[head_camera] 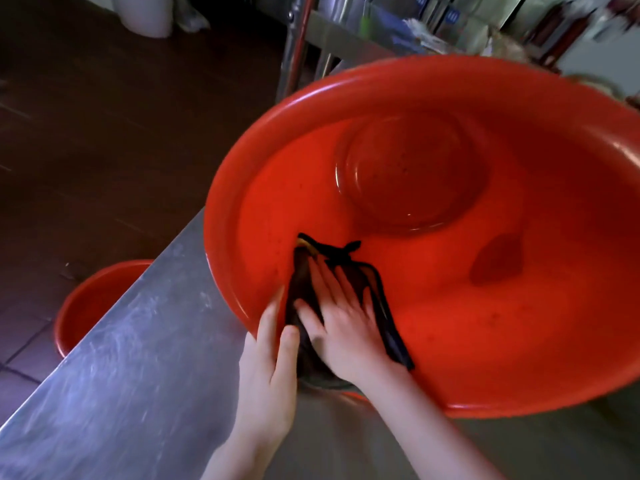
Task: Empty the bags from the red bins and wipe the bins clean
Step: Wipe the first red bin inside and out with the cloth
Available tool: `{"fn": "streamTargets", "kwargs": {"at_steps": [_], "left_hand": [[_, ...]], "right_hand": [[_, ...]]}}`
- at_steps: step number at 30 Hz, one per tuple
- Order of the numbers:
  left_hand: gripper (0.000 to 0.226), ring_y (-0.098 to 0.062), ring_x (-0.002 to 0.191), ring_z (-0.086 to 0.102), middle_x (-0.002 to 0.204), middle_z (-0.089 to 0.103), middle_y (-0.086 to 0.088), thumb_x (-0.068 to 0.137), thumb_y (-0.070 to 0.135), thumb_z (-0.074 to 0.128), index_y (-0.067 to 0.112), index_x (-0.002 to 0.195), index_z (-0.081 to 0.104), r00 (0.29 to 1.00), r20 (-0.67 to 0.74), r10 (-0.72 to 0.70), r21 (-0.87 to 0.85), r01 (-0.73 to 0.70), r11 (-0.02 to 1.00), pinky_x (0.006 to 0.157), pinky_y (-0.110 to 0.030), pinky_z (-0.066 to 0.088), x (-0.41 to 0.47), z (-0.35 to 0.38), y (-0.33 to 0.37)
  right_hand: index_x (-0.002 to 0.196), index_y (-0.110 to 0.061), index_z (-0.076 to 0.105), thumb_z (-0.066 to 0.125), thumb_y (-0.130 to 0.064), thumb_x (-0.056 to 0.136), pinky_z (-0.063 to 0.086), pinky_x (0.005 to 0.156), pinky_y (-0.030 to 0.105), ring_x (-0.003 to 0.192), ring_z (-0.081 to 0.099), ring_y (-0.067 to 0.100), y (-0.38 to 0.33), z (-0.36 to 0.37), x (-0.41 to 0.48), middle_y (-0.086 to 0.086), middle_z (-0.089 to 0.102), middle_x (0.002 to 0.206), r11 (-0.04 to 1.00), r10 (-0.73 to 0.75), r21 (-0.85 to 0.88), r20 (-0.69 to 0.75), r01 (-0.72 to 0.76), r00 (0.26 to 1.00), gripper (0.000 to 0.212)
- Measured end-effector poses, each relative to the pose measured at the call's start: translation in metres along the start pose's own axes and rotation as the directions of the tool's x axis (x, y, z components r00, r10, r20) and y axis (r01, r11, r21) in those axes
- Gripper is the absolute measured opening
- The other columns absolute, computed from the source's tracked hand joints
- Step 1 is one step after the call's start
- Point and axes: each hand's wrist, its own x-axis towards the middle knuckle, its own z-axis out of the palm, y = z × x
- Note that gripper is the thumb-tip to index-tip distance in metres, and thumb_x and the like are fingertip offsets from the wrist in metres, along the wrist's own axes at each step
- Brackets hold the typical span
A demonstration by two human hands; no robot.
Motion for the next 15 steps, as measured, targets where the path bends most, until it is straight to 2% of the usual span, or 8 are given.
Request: {"fn": "streamTargets", "kwargs": {"at_steps": [3,7,10,12,15], "left_hand": [[0.051,0.004,0.134,0.037,0.141,0.043,0.031,0.088,0.062,0.035,0.058,0.139,0.037,0.998,0.022,-0.055,-0.044,0.056,0.997,0.111,-0.043,0.038,0.001,-0.002,-0.002],[0.053,-0.005,0.133,0.042,0.138,0.041,0.033,0.085,0.070,0.035,0.061,0.137,0.036,0.991,0.066,-0.114,-0.085,0.119,0.989,0.105,-0.050,0.042,0.002,-0.003,-0.005],[0.055,-0.005,0.134,0.041,0.139,0.038,0.035,0.082,0.075,0.036,0.063,0.136,0.034,0.992,0.058,-0.108,-0.084,0.113,0.990,0.105,-0.051,0.042,0.004,-0.004,-0.010],[0.057,-0.006,0.136,0.038,0.142,0.035,0.035,0.081,0.076,0.036,0.065,0.137,0.032,0.988,0.076,-0.136,-0.102,0.143,0.984,0.108,-0.052,0.039,0.003,-0.004,-0.009],[0.054,-0.003,0.140,0.030,0.151,0.032,0.020,0.084,0.068,0.036,0.064,0.137,0.030,0.979,0.101,-0.177,-0.138,0.190,0.972,0.113,-0.050,0.032,0.008,-0.008,0.010]], "right_hand": [[0.153,-0.039,0.003,0.019,-0.064,0.094,0.007,0.119,0.052,0.149,0.005,0.010,0.008,-0.006,0.024,-0.018,0.004,0.162,0.997,0.051,-0.059,-0.024,-0.053,0.998,0.066],[0.155,-0.035,0.003,0.020,-0.052,0.101,0.001,0.117,0.059,0.150,0.003,0.017,0.032,-0.017,0.101,-0.012,0.000,0.163,0.950,0.311,-0.045,0.065,-0.309,0.948,0.059],[0.155,-0.031,0.003,0.020,-0.052,0.101,0.000,0.116,0.062,0.150,0.005,0.021,0.037,-0.018,0.124,-0.010,0.002,0.163,0.911,0.411,0.004,0.030,-0.412,0.911,0.060],[0.155,-0.032,0.002,0.020,-0.056,0.100,-0.002,0.116,0.061,0.150,0.004,0.018,0.024,-0.017,0.113,-0.011,0.002,0.163,0.910,0.405,0.073,0.053,-0.408,0.913,0.062],[0.154,-0.036,-0.001,0.023,-0.060,0.098,-0.002,0.118,0.056,0.149,0.000,0.011,0.000,-0.015,0.061,-0.016,-0.002,0.162,0.968,0.244,0.031,0.107,-0.249,0.964,0.065]]}}
